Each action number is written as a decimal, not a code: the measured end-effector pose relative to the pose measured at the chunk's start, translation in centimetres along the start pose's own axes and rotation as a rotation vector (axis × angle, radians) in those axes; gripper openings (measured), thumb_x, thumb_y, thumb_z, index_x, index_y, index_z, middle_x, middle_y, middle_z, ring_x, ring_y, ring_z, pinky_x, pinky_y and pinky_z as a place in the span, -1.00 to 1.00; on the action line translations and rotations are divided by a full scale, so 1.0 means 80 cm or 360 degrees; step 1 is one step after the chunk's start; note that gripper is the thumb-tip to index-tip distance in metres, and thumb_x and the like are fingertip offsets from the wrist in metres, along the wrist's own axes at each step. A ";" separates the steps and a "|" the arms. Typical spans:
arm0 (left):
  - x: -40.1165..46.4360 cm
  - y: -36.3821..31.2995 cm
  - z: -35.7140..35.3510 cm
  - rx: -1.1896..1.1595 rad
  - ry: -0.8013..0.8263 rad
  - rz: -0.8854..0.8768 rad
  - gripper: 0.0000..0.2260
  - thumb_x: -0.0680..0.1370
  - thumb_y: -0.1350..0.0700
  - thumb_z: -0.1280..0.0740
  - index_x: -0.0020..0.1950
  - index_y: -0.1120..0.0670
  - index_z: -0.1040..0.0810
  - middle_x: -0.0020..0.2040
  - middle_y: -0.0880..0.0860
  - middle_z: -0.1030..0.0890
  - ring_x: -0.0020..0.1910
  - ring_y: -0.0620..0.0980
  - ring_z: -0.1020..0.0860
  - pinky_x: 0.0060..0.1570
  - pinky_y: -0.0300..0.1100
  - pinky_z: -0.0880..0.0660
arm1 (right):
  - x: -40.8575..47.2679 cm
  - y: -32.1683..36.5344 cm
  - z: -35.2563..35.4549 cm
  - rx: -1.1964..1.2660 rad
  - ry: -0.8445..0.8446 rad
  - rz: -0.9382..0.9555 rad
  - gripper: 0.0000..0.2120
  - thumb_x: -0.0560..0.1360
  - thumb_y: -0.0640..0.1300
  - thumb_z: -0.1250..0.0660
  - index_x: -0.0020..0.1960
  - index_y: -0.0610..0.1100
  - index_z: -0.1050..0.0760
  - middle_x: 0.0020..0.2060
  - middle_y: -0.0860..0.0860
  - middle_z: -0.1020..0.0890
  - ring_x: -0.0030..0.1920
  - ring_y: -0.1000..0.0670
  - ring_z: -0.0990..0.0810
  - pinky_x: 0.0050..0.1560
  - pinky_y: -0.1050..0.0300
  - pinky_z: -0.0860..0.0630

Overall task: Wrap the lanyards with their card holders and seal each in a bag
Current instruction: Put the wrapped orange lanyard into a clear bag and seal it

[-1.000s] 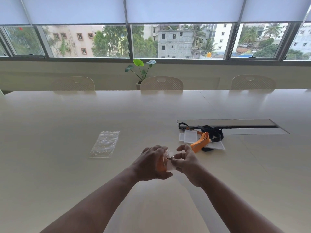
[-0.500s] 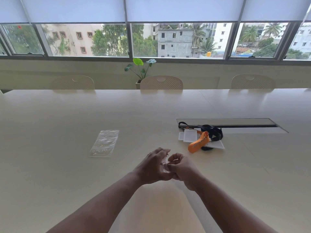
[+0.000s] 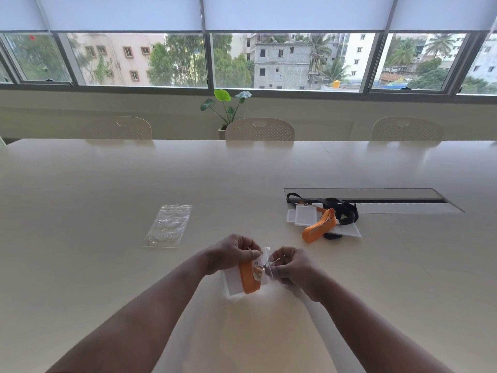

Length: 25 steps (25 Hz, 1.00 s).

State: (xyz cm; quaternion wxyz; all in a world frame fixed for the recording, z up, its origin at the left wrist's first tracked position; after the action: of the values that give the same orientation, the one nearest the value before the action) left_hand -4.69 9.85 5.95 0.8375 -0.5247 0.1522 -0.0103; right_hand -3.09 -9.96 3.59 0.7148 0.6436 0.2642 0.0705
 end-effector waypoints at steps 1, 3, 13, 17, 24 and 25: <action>0.002 0.000 -0.002 -0.0009 0.0005 0.0007 -0.90 0.62 0.13 -0.40 0.05 0.10 -0.70 -0.08 0.06 -0.70 -0.14 -0.02 -0.62 -0.04 -0.11 -0.60 | 0.001 -0.001 0.001 -0.0010 0.0015 0.0005 -0.77 0.36 -0.34 -0.59 -0.06 -0.27 -0.61 -0.25 -0.17 -0.69 -0.36 0.01 -0.62 -0.37 0.20 -0.54; 0.005 0.001 -0.004 -0.0015 0.0009 0.0038 -0.92 0.61 0.10 -0.41 -0.02 0.05 -0.70 -0.12 0.03 -0.70 -0.17 -0.03 -0.62 -0.11 -0.12 -0.61 | 0.002 -0.004 0.002 -0.0018 0.0033 0.0008 -0.82 0.37 -0.31 -0.60 -0.09 -0.27 -0.63 -0.26 -0.16 -0.69 -0.34 0.02 -0.62 -0.35 0.19 -0.56; 0.023 0.014 -0.011 -0.0326 0.0022 0.0161 -0.94 0.57 0.19 -0.43 -0.08 0.16 -0.67 -0.23 0.10 -0.60 -0.31 -0.03 -0.51 -0.28 -0.20 -0.47 | 0.014 -0.017 -0.001 -0.0032 0.0115 -0.0009 -0.85 0.38 -0.30 -0.59 -0.11 -0.28 -0.65 -0.25 -0.18 -0.65 -0.25 -0.05 -0.62 -0.24 0.14 -0.62; 0.023 0.024 -0.016 -0.0330 -0.0062 0.0161 -0.89 0.56 0.13 -0.46 -0.17 0.10 -0.66 -0.31 0.03 -0.58 -0.39 -0.10 -0.48 -0.34 -0.24 -0.45 | 0.018 -0.019 -0.002 -0.0017 0.0150 0.0005 -0.88 0.38 -0.31 -0.59 -0.17 -0.24 -0.65 -0.32 -0.12 -0.64 -0.34 0.04 -0.61 -0.32 0.21 -0.57; 0.023 0.029 -0.014 -0.0271 -0.0078 0.0118 -0.82 0.56 0.11 -0.48 -0.05 0.24 -0.68 -0.19 0.14 -0.63 -0.21 0.08 -0.51 -0.17 -0.08 -0.48 | 0.026 -0.024 -0.002 0.0022 0.0190 0.0012 -0.86 0.38 -0.31 -0.59 -0.24 -0.16 -0.66 -0.33 -0.11 -0.64 -0.35 0.05 -0.61 -0.33 0.23 -0.56; 0.024 0.029 -0.014 -0.0263 -0.0099 0.0123 -0.80 0.56 0.11 -0.48 -0.04 0.26 -0.68 -0.19 0.14 -0.63 -0.22 0.08 -0.52 -0.16 -0.07 -0.49 | 0.026 -0.025 -0.002 0.0032 0.0196 0.0012 -0.85 0.38 -0.32 -0.59 -0.26 -0.15 -0.66 -0.33 -0.11 -0.64 -0.35 0.05 -0.61 -0.33 0.23 -0.56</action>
State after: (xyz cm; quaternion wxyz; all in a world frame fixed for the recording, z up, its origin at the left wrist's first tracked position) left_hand -3.50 9.60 2.97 0.7954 -0.5859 0.1466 0.0508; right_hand -1.86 -9.20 1.08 0.6904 0.6462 0.3060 0.1101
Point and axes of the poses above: each hand's wrist, its own x-axis towards the middle knuckle, its own z-axis out of the back of the hand, y = z × x, the point moved 3 cm from there along x, towards the middle knuckle
